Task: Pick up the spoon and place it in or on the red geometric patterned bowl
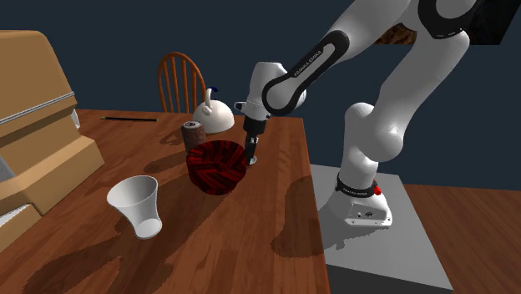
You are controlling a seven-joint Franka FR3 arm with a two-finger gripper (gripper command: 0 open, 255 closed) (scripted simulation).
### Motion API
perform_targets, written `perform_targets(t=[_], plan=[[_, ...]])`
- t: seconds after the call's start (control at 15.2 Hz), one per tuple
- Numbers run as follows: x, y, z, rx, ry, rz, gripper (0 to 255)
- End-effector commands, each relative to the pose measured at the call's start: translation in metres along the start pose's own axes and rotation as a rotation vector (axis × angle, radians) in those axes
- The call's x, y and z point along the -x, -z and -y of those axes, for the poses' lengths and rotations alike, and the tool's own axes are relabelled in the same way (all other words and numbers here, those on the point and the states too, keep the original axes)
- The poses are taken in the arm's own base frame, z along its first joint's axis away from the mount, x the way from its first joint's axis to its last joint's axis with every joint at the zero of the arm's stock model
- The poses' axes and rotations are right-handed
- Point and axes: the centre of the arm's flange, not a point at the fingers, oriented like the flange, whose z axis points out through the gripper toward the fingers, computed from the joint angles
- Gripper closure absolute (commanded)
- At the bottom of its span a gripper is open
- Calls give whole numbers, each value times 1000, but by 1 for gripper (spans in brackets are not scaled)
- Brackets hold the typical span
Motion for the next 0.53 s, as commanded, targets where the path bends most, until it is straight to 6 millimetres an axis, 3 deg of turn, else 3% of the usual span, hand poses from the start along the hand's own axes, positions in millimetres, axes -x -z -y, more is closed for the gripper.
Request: perform_targets(t=[0.0, 0.46], plan=[[-1, 5, 1, 0, 0, 1, 255], [-10, 40, 5, 0, 0, 1, 255]])
